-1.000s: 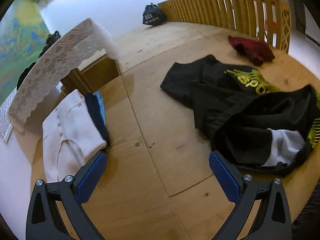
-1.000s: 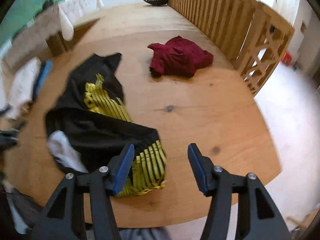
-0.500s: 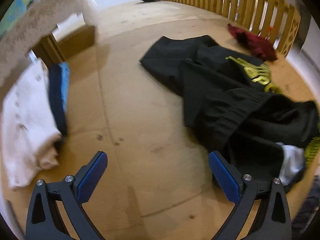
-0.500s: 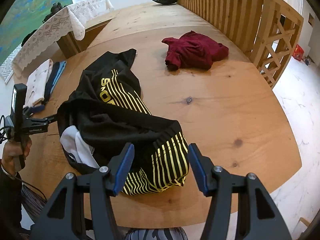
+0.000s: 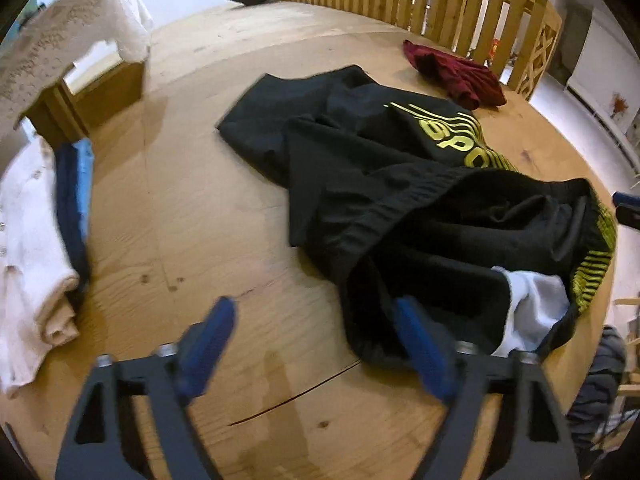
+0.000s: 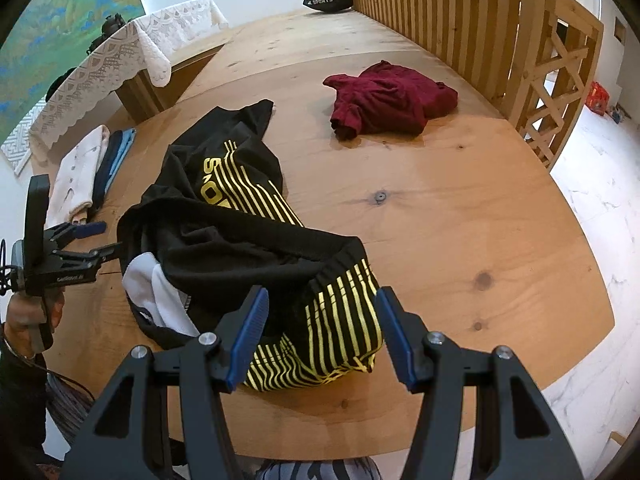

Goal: Fold clothes
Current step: 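Lay the black pants on the table with the right gripper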

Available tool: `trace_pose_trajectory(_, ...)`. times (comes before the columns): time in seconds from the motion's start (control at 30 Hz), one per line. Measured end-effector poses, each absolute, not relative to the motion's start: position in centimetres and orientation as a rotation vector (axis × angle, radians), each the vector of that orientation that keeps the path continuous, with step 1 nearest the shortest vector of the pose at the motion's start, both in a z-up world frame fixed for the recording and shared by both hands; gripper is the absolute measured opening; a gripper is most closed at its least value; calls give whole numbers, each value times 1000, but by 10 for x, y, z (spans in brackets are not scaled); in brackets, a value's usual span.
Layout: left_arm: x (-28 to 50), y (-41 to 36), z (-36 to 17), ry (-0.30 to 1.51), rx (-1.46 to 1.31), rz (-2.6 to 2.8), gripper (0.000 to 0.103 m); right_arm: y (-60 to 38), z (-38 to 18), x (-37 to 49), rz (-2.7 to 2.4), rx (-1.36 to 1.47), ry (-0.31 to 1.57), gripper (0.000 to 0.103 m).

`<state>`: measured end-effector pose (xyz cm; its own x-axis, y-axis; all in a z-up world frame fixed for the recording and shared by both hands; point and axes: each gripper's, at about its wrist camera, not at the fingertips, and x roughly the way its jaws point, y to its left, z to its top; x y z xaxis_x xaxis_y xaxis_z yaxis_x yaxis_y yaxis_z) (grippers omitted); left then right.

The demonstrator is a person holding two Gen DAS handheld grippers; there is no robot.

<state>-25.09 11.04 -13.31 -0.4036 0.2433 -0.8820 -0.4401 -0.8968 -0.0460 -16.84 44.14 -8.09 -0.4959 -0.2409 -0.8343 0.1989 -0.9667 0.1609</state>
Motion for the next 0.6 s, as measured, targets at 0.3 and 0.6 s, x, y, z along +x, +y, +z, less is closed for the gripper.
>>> trace_pose_trajectory(0.3, -255, 124, -137, 236, -1362, 2208, 7, 458, -80, -175, -2538, 1436, -124, 55)
trace_pose_trajectory(0.6, -261, 108, -120, -102, -1298, 2103, 4, 474, -89, -199, -2444, 1561, -269, 55)
